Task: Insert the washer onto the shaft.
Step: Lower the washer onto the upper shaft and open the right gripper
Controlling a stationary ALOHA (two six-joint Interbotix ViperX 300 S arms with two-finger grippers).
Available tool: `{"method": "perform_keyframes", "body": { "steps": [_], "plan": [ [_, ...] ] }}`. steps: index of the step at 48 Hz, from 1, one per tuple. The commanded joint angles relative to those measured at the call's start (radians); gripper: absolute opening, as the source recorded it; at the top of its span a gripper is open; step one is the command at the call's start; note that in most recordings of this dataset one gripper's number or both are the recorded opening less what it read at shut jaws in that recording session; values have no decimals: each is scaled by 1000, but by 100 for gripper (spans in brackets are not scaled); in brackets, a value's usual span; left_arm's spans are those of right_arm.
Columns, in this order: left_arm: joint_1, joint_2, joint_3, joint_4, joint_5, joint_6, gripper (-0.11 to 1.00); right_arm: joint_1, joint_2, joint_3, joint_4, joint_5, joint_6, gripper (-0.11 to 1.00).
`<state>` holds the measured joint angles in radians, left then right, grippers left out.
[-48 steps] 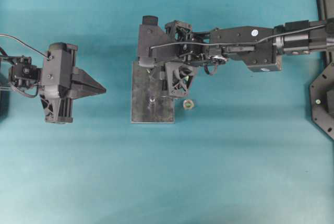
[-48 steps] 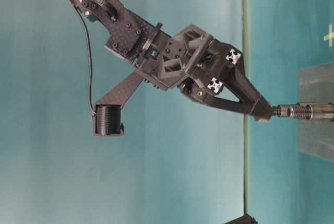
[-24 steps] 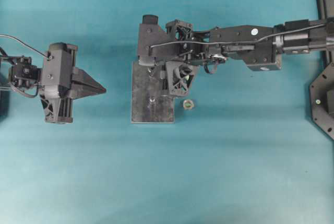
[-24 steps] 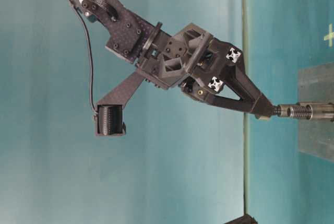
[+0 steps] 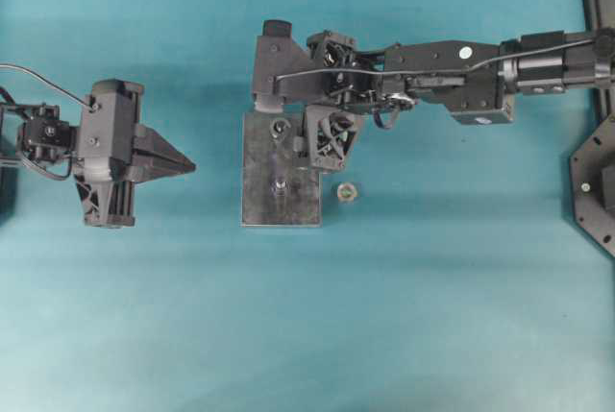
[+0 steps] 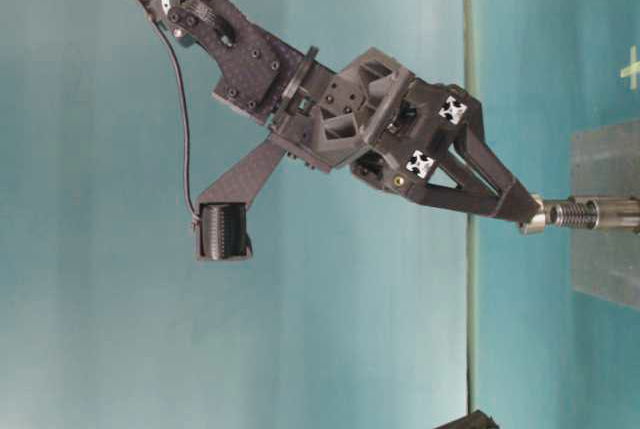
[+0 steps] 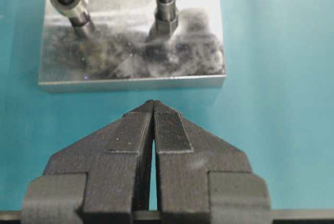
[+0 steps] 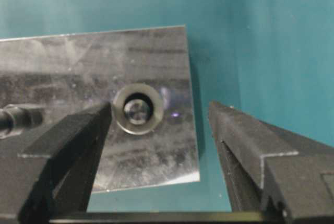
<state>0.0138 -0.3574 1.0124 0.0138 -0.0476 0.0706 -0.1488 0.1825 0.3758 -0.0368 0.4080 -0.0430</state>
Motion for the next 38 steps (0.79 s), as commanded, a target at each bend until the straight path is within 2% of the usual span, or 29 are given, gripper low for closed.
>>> {"method": "perform_keyframes", "body": {
  "steps": [1, 22, 38],
  "plan": [
    [2, -5, -12, 2, -8, -2, 0, 2, -8, -21, -2, -3, 2, 79],
    [2, -5, -8, 2, -8, -15, 0, 77, -12, -26, 6, 35, 6, 77],
    [2, -3, -3, 2, -14, -31, 0, -17, 5, -29, 0, 23, 0, 70]
  ]
}}
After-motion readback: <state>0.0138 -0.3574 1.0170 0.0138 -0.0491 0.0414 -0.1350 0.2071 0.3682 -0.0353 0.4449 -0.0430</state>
